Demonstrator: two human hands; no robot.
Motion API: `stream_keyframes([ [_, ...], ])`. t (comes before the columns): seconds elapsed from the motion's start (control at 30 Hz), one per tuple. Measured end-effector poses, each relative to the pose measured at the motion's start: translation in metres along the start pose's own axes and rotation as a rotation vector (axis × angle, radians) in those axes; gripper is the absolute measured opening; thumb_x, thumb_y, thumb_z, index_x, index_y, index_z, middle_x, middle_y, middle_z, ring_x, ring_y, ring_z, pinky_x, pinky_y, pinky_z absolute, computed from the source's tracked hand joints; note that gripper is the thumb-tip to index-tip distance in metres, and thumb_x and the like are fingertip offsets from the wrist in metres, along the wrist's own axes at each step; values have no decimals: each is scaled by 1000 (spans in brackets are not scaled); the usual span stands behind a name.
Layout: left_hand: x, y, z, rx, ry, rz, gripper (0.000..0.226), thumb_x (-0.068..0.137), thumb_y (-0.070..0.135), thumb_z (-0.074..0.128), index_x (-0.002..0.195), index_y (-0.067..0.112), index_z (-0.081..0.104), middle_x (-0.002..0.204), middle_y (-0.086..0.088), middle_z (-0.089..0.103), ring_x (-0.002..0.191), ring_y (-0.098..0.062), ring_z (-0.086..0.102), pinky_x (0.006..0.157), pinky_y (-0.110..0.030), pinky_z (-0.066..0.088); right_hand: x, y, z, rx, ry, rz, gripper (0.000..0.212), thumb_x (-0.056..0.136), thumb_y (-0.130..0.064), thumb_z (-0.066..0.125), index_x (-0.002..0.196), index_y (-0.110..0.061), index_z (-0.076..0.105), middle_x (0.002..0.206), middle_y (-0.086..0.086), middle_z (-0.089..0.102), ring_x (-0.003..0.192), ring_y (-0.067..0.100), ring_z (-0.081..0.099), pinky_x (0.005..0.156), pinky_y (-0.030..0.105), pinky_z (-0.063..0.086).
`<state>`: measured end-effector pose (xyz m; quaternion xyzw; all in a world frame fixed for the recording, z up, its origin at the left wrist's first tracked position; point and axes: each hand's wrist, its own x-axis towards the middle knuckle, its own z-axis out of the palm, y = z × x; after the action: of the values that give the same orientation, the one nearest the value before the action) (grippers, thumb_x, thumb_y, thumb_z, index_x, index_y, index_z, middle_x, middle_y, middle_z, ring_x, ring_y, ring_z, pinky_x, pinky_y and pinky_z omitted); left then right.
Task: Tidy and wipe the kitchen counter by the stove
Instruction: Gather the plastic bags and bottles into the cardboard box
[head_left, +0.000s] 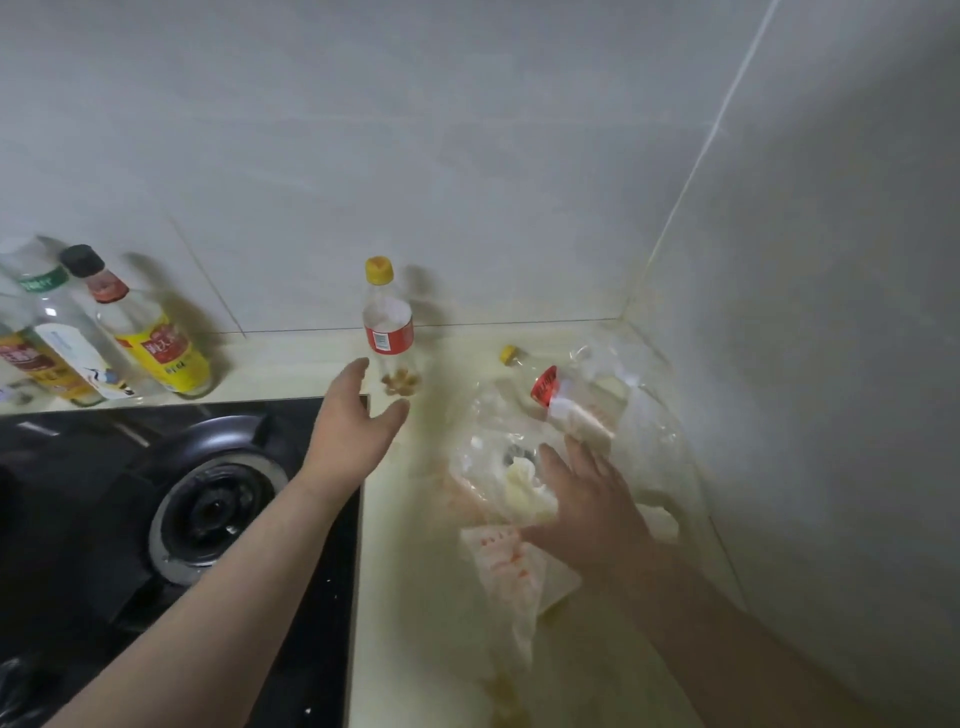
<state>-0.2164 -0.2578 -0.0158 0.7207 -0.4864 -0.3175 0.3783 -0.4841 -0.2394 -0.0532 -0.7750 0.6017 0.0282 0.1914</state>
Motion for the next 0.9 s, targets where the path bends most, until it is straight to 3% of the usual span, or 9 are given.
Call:
stream_keyframes([
  [0.13,41,-1,12,-32,64,-53,72,85,31,73,141,7,35,112,16,43,107,-8,41,86,-26,35,17,8,16,8,-60,19,106,74,-76,58,154,-24,11,163,13,12,150,31,13,120,46,20],
  [0.23,66,-8,23,-120,44,-125,83,80,32,78,142,9,28,116,11,34,107,-6,36,86,-26,34,25,11,27,11,53,-8,95,73,-70,63,146,-19,33,146,11,46,135,31,44,108,42,40],
  [0.3,77,-11,28,-156,27,-140,79,79,26,81,138,12,30,117,9,35,107,-7,36,86,-24,34,31,12,29,71,97,-17,78,75,-59,67,140,-23,41,133,-1,57,123,23,54,99,35,47],
  [0.43,101,-19,32,-238,-4,-104,71,67,21,86,119,16,38,112,-2,55,93,-22,60,62,-22,52,37,11,25,131,45,30,72,81,-48,65,144,-34,33,131,-11,54,122,15,52,97,29,48],
  [0.57,121,-15,34,-360,1,-138,65,63,21,83,112,24,40,96,-12,57,62,-29,60,50,-49,55,39,10,15,222,35,72,71,79,-41,69,143,-35,39,127,-10,60,117,16,58,90,29,51],
  [0.73,128,-4,40,-326,73,-158,46,74,16,77,111,17,49,89,-8,63,47,-21,59,42,-33,48,36,8,3,357,82,140,64,80,-42,73,138,-37,47,119,-11,65,106,11,63,84,23,48],
  [0.9,106,-1,28,-292,21,-100,50,67,24,78,105,5,51,79,-21,64,54,-39,65,45,-37,50,27,4,-13,546,116,228,60,82,-31,74,138,-33,51,114,-9,67,101,12,65,86,29,54],
])
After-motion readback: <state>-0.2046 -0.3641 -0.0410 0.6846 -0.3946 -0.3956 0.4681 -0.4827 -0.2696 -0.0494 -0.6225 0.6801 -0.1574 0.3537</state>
